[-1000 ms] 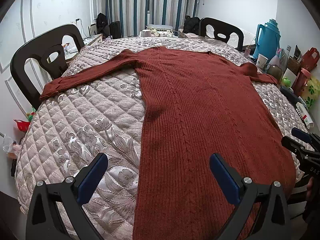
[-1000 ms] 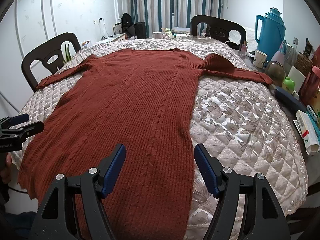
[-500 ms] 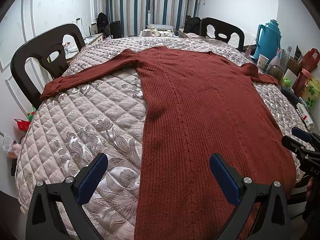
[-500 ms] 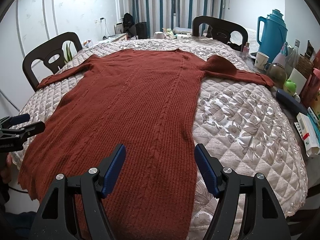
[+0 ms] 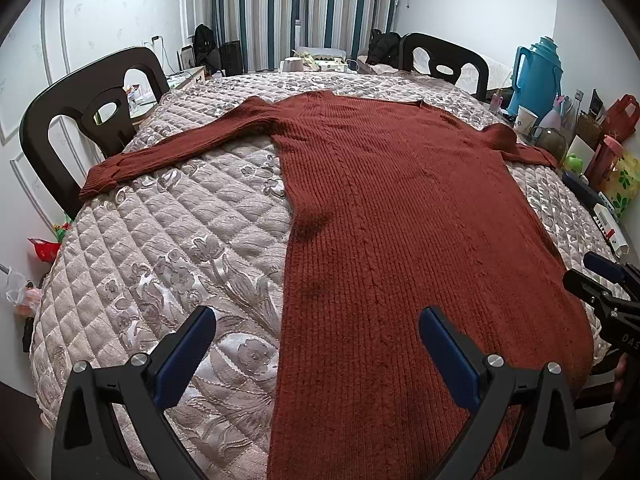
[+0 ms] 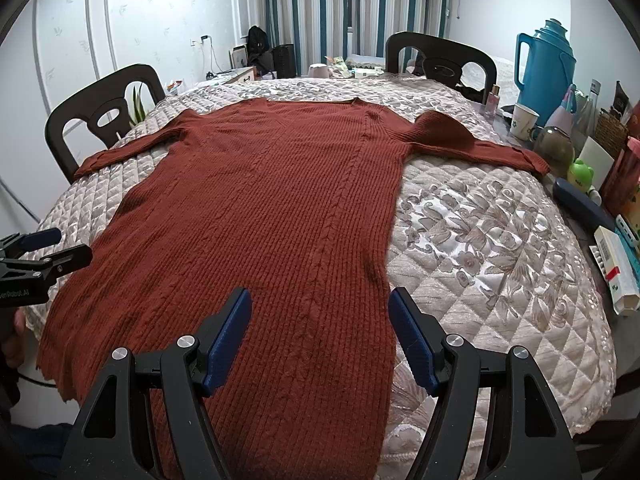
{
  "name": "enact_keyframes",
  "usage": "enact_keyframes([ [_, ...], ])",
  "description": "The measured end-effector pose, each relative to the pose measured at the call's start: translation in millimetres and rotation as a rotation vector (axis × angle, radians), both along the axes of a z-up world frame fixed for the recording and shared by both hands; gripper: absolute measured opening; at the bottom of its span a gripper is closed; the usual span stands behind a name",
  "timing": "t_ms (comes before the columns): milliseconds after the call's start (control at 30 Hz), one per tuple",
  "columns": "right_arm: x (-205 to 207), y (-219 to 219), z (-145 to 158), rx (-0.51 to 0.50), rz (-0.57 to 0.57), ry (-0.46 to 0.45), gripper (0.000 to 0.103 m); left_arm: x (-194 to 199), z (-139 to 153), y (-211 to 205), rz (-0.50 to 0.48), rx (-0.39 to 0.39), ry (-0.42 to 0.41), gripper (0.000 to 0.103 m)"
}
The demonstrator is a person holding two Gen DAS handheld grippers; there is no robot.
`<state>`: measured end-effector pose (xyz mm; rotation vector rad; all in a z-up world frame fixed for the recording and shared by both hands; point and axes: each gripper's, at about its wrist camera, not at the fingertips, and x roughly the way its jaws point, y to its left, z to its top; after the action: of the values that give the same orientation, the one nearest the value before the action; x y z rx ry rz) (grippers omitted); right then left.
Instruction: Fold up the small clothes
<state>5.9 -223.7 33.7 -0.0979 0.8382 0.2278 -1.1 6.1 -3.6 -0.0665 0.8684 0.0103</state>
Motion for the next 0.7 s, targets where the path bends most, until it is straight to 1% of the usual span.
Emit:
enact_keyframes([
  [700,5.7,5.5,0.7,0.002,0.01,-0.003,0.071,5.8,-4.0,5.2,0.003,0.004,0.003,0.102],
])
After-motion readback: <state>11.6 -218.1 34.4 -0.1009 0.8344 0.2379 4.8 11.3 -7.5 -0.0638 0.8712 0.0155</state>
